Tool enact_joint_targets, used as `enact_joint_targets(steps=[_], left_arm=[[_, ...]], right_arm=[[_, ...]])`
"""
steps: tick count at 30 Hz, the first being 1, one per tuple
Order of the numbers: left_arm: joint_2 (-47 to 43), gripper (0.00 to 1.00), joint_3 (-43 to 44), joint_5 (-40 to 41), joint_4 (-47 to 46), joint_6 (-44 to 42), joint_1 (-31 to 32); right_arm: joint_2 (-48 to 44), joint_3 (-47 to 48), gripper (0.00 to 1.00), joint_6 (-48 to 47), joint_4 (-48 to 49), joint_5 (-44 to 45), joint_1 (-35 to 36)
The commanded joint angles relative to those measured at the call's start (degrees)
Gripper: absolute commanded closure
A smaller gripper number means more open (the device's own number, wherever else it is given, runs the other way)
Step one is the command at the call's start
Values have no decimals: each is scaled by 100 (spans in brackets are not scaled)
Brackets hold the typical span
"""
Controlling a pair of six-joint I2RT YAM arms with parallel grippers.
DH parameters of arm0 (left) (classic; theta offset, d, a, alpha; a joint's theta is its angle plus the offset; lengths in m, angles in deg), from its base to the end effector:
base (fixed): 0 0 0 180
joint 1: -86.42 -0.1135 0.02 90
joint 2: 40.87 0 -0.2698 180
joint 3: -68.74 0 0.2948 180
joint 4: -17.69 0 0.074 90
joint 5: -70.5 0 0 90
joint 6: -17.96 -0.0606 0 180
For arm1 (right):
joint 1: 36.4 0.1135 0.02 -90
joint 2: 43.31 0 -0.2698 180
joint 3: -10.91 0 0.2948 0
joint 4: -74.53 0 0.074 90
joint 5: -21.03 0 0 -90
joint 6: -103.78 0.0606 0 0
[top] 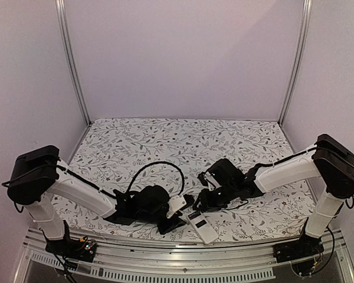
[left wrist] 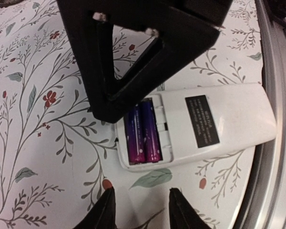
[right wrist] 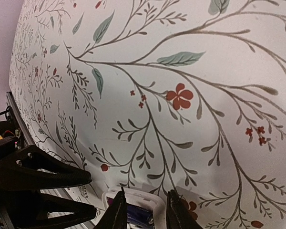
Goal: Load the batteries into the remote control
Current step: Press the battery in the battery compartment.
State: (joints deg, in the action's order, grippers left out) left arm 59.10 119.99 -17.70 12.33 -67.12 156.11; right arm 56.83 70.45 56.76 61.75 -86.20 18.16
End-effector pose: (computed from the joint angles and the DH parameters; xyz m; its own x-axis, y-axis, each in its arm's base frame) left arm 0.1264 -0.3361 0.0653 -0.3171 0.6099 -0.7262 0.9056 0.4222 -0.0409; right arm 0.1999 0.3119 0.0814 -0.9408 -0.1990 -0.2743 -0.3270 0.7457 0.5806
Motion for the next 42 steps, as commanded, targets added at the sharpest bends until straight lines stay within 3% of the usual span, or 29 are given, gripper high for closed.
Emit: enact_joint_targets(steps=[1, 5, 12, 30, 42], left_arm=[[-208, 61, 133, -291, 156, 36, -76], [-142, 60, 215, -472, 30, 147, -163], [146, 69, 395, -610, -10, 322, -374], [513, 73, 599, -793, -118, 458, -374], [566, 76, 612, -689, -105, 443, -377]], right_arm=[[-236, 180, 72, -274, -353, 149, -91], [-457, 139, 76, -327, -560, 293, -117], [-485, 48, 84, -443, -647, 98, 0], [-178, 58, 89, -425, -565, 19, 119], [-126, 46, 98, -397, -503, -77, 192]])
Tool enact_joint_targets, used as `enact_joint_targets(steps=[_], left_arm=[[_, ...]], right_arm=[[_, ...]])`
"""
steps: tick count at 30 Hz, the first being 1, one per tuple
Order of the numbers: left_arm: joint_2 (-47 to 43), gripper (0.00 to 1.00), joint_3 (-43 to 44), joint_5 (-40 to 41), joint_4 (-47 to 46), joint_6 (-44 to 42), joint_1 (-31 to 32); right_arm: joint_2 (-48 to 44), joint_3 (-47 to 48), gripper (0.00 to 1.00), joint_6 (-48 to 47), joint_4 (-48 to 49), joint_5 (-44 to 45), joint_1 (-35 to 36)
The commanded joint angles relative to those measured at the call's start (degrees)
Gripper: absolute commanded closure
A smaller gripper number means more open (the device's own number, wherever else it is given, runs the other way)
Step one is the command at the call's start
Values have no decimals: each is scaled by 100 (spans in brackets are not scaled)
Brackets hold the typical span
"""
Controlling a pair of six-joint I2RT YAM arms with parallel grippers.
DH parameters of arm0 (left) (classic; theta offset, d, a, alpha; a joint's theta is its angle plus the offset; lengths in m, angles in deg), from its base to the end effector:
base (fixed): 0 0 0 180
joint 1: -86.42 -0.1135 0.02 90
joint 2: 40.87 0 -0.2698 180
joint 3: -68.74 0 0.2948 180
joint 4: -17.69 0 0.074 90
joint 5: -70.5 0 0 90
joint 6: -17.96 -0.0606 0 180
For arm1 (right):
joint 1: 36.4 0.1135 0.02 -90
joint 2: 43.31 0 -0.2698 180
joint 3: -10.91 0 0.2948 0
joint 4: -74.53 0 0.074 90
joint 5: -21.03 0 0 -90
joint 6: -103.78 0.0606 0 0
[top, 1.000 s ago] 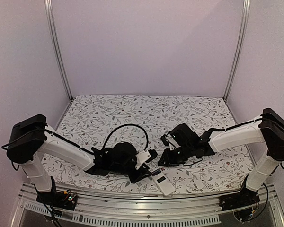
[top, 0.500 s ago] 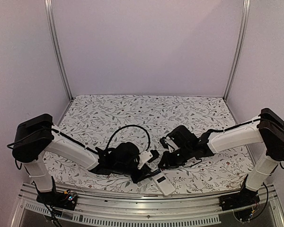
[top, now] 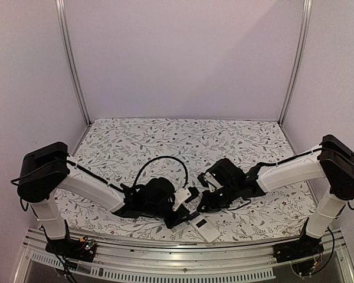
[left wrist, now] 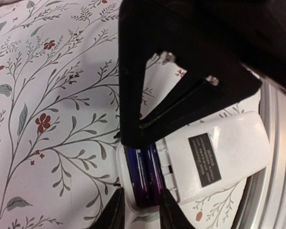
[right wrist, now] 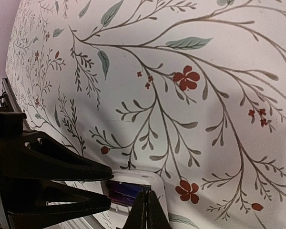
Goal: Load the batteries into the remote control
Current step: Press the battery in the battery compartment, then press the battery into the battery compartment.
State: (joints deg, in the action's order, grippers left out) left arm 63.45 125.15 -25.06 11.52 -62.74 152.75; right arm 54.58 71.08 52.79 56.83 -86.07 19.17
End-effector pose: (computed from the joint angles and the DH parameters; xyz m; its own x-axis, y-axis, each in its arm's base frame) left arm 0.1490 -0.3546 0.0667 -0.4158 0.5479 -0.7259 0.8850 0.4275 -0.1842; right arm 0.1917 0.3112 0.0918 -0.9173 -0.2742 -0.2886 -0.3929 0.7404 0.5454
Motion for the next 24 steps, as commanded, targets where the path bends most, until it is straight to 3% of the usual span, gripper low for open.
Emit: enact_joint_targets(steps=[1, 24], left_arm=[[147, 76, 109, 69, -11, -6, -34], [281, 82, 306, 14, 146, 53, -27]], right_arm=[[95, -17, 97, 2, -9, -95, 98], [154, -165, 96, 99, 164, -167, 164]])
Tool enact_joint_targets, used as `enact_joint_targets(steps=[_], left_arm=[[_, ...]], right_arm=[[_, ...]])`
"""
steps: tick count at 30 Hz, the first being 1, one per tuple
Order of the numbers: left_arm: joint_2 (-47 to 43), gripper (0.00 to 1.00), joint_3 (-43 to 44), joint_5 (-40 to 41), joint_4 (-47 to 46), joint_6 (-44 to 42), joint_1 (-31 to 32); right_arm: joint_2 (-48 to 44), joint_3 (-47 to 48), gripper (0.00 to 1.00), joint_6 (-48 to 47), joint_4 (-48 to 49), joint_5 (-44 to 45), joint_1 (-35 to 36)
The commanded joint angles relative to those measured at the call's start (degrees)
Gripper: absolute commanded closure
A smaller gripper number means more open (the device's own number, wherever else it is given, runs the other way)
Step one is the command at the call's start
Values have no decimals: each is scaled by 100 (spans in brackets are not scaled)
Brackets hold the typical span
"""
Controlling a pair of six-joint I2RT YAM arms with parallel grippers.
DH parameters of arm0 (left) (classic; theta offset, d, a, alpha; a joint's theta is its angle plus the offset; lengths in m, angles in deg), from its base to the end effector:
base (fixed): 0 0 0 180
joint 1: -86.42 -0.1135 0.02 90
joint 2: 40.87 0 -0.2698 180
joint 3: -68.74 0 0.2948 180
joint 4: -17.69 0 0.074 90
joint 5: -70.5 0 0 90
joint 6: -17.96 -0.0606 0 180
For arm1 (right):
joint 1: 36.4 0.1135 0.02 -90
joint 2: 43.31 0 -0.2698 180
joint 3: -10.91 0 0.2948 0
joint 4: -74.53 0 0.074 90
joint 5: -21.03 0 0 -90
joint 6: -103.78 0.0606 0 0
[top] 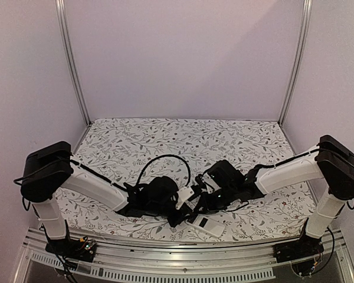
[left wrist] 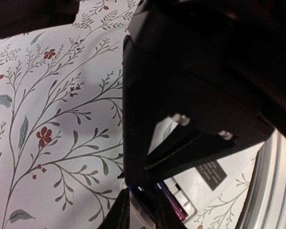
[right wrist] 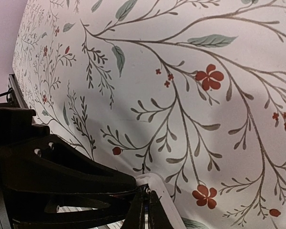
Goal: Load the batteries into the remote control
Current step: Press the battery into the battery compartment.
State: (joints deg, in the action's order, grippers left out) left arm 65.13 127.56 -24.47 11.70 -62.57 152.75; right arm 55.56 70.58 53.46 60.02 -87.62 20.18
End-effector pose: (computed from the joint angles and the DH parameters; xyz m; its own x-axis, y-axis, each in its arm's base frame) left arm 0.1541 -0.3647 0.0681 -0.4152 0.5390 -0.7329 0.8823 0.4348 -0.1801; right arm 0.1864 0.3177 0.0878 -0.9132 -0.2854 -0.2909 -0.4054 0.7096 0.5763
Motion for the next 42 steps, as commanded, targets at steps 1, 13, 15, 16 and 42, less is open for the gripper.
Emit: enact_joint_targets(steps=[1, 13, 15, 16, 42], left_arm=[[114, 83, 66, -78, 138, 51, -20], [140, 88, 8, -173, 222, 160, 87], [136, 88, 13, -173, 220, 162, 91], [140, 88, 19, -174, 219, 167, 92], [151, 88, 125, 3, 376, 71, 129]], right_arm=[[43, -90, 96, 38, -176, -8, 63], [-538, 86, 87, 288, -513, 408, 47], [-635, 59, 87, 371, -602, 478, 46], [-688, 33, 86, 422, -624, 500, 46], [-1820, -1612, 24, -994, 430, 3085, 1849]])
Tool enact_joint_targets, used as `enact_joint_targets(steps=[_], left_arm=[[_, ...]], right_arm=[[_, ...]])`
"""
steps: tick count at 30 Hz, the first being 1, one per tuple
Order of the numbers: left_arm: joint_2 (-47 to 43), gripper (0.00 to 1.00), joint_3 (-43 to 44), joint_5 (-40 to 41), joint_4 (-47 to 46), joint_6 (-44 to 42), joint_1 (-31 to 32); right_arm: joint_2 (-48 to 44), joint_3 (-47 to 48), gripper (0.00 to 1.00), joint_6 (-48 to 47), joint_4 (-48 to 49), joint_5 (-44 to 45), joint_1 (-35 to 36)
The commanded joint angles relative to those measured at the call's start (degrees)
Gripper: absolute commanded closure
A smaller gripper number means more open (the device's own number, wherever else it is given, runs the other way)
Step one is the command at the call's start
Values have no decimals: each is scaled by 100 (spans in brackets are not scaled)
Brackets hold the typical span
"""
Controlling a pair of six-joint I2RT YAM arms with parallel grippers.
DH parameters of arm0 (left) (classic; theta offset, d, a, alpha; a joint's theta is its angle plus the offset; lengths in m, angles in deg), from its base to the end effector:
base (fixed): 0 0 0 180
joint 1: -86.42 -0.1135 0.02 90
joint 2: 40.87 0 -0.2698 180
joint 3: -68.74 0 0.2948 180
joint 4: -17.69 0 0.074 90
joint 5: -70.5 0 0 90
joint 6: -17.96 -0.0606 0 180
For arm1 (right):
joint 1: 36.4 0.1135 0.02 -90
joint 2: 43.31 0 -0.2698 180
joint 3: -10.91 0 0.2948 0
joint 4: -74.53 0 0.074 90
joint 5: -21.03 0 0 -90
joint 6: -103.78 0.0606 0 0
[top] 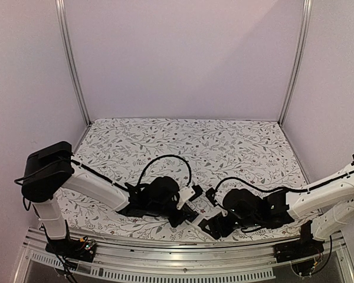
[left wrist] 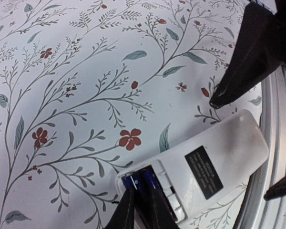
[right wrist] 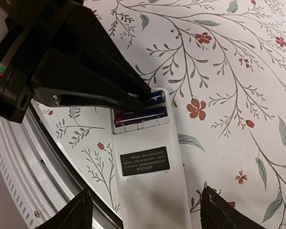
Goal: Load the batteries into the remote control
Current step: Press the battery into the battery compartment.
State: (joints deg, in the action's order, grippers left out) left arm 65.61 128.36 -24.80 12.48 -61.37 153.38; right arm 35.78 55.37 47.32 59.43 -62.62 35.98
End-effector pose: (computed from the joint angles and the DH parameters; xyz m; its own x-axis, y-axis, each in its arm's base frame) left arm 0.1508 -0.3689 0.0678 -0.4303 0.5406 -0.7229 0.8788 0.4338 -0.1987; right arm 0.0967 0.2823 0.1085 -0.7039 -0.4023 -0.5854 -0.6439 0.7093 0.2868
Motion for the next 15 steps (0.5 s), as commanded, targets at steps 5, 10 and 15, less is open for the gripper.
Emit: enact_joint_targets(steps=[5, 10, 15], left_arm=[[71, 87, 96, 60, 371, 5, 63], [71, 87, 103, 56, 407, 48, 64], [62, 86, 121, 47, 446, 61, 65]], right_arm=[[455, -188, 24, -532, 639, 803, 469], [660, -247, 24, -659, 658, 885, 488], [786, -265, 26, -905, 700, 769, 628]])
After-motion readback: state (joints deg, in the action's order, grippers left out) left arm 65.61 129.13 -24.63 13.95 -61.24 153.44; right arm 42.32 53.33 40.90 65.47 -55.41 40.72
